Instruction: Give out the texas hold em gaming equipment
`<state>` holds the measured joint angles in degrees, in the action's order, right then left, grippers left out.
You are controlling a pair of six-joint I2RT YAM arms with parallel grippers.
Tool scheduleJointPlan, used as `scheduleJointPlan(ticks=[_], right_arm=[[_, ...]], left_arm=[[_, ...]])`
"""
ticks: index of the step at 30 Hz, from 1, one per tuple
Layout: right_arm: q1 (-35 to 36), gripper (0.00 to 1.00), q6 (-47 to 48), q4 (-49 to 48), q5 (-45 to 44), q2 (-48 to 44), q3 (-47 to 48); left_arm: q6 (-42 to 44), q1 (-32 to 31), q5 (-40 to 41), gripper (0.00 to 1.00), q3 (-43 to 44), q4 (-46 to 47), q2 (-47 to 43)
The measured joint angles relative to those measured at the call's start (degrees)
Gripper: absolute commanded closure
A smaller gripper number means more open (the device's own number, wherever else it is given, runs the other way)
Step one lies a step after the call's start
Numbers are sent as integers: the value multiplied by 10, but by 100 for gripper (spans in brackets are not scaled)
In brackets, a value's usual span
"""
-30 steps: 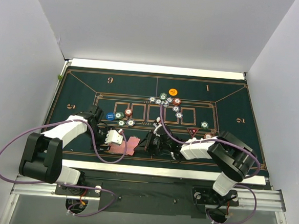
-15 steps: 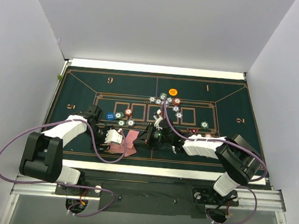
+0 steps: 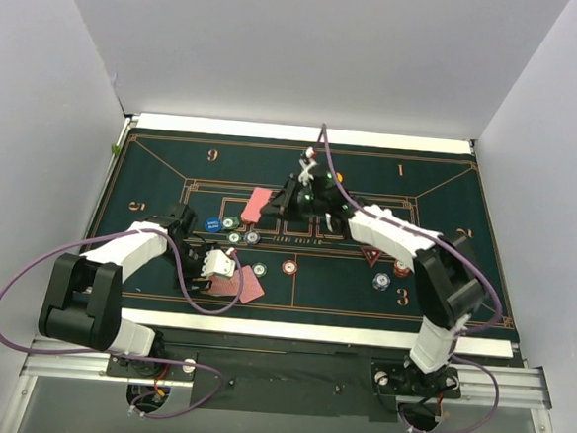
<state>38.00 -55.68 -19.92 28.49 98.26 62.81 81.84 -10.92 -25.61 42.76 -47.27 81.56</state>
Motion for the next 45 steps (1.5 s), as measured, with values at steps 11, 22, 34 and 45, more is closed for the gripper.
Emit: scheduleJointPlan(ticks=[11, 22, 34, 45], right_arm=[[-1, 100, 49, 117, 7, 288, 320], [0, 66, 37, 152, -6, 378, 405], [0, 43, 56, 143, -32, 146, 156], [80, 40, 32, 67, -42, -3, -93]], left_arm=[[0, 0, 0, 98, 0, 4, 1], [0, 0, 0, 99, -1, 6, 1], [0, 2, -2, 99, -9, 14, 0], [0, 2, -3, 99, -10, 16, 0]])
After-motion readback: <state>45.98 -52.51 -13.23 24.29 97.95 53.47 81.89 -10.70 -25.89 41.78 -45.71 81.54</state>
